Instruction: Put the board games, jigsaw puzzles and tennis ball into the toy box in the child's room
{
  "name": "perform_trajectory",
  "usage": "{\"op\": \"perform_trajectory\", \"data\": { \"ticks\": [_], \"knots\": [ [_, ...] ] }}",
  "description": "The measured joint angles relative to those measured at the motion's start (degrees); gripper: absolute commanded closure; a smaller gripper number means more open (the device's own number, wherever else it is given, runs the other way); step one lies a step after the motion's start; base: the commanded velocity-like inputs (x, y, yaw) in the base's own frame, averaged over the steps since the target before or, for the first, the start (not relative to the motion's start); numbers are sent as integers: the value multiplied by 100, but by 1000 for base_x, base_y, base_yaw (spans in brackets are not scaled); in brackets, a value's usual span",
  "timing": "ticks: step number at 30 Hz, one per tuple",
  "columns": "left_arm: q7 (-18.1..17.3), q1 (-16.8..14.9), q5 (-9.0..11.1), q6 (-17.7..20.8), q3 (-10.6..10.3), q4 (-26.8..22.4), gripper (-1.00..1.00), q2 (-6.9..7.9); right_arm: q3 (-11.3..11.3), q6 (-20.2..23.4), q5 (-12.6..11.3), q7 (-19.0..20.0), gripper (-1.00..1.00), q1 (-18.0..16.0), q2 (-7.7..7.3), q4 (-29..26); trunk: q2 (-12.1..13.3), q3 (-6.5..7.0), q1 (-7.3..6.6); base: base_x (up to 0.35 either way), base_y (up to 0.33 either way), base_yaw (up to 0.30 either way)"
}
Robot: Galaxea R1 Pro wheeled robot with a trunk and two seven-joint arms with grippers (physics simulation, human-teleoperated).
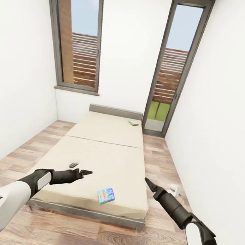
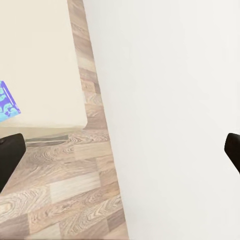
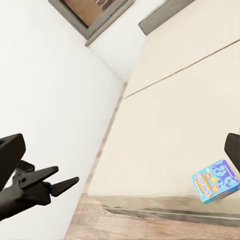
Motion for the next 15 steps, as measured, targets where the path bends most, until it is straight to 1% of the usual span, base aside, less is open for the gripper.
{"op": "perform_trajectory", "data": {
  "ticks": [1, 3, 4, 6, 9, 15],
  "knots": [
    [-1, -2, -1, 41, 1, 1, -100, 2, -112, 33, 1, 292, -100, 0, 0, 1, -40, -18, 22, 0, 0, 0],
    [-1, -3, -1, 88, 3, -1, -100, 3, -217, 58, 4, 608, -100, 0, -1, 3, -121, -54, 66, 0, 0, 0],
    [-2, -2, -1, 133, 3, -3, -100, 4, -298, 73, 6, 898, -100, 0, -1, 5, -161, -72, 88, 0, 0, 0],
    [-5, -4, -1, 186, 4, -4, -100, 9, -378, 79, 12, 1248, -100, 0, 0, 6, -241, -108, 132, 0, 0, 0],
    [-7, -3, -1, 232, 4, -5, -100, 9, -435, 78, 32, 1521, -100, 0, 0, 6, -362, -162, 198, 0, 0, 0],
    [-11, -5, -1, 257, 5, -6, -100, 12, -459, 61, 57, 1636, -100, 0, 7, 7, -603, -271, 330, 0, 0, 0]
  ]
}}
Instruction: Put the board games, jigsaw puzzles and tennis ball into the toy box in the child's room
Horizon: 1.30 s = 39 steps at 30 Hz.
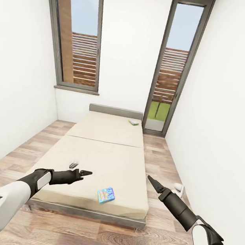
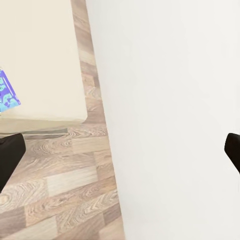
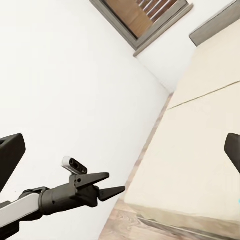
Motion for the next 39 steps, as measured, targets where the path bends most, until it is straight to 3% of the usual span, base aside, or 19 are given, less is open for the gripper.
{"op": "perform_trajectory", "data": {
  "ticks": [16, 26, 39],
  "knots": [
    [-21, -1, 14, 495, 18, -26, -100, 9, 3, 19, 10, -1, -100, 0, 10, 12, -643, -288, 352, 0, 0, 0],
    [-646, -2, 0, 700, 34, -43, -100, 55, 25, -1, 23, -174, -100, -3, 78, 75, -1045, -468, 572, 0, 0, 0],
    [-776, -4, 15, 877, 39, -44, -100, 55, 20, -14, -13, -351, -100, -1, 98, 114, -1567, -702, 857, 0, 0, 0]
  ]
}}
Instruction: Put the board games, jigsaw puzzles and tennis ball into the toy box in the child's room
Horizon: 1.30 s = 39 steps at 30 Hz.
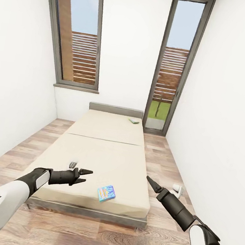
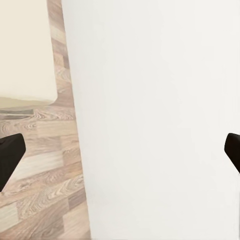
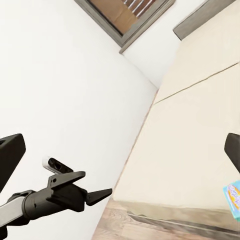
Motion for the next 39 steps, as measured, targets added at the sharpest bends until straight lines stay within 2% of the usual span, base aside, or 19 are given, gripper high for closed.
{"op": "perform_trajectory", "data": {
  "ticks": [6, 18, 24, 28, 31, 33, 35, 39],
  "knots": [
    [-1, 0, 2, 206, 13, -26, -100, 7, -21, 9, -25, -4, -100, -3, -7, 0, -241, -108, 132, 0, 0, 0],
    [-2, 0, -6, 249, 3, -35, -100, 1, -48, 34, -43, 19, -100, -2, -72, 0, -723, -324, 396, 0, 0, 0],
    [48, 0, -12, 279, -14, -33, -100, -34, -138, 50, -48, 31, -100, -3, -78, 1, -964, -432, 527, 0, 0, 0],
    [91, 0, -15, 279, -15, -2, -100, -87, -196, 85, -51, 37, -100, -2, -78, 0, -1124, -503, 615, 0, 0, 0],
    [112, 0, -21, 277, -25, 17, -100, -259, -258, 106, -48, 46, -100, -1, -84, 0, -1244, -557, 681, 0, 0, 0],
    [139, 0, -24, 271, -27, 21, -100, -319, -281, 110, -49, 49, -100, 0, -86, 0, -1325, -593, 725, 0, 0, 0],
    [279, 0, -27, 265, -33, 24, -100, -379, -314, 114, -50, 49, -100, -1, -82, 0, -1405, -629, 769, 0, 0, 0],
    [523, 0, -14, 258, -25, 26, -100, -400, -327, 116, -46, 49, -100, -1, -75, 0, -1566, -701, 857, 0, 0, 0]
  ]
}}
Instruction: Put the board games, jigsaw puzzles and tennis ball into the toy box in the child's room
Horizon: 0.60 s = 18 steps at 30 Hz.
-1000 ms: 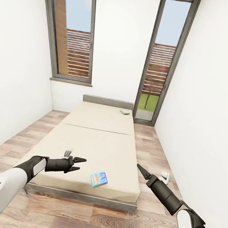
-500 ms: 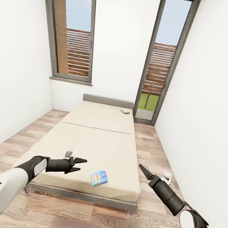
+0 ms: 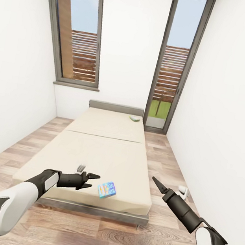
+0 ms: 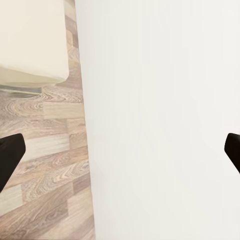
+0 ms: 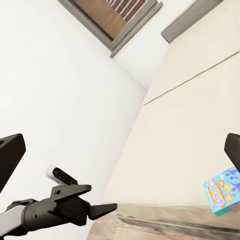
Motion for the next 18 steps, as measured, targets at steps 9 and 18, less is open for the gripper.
{"op": "perform_trajectory", "data": {
  "ticks": [9, 18],
  "knots": [
    [89, 0, 9, -15, 22, -2, -100, 72, -3, -8, 2, -28, -100, 0, 24, 0, -361, -162, 198, 0, 0, 0],
    [104, 0, 7, -60, 16, -8, -100, 83, -25, -8, -5, -31, -100, 1, -4, 0, -722, -323, 396, 0, 0, 0]
  ]
}}
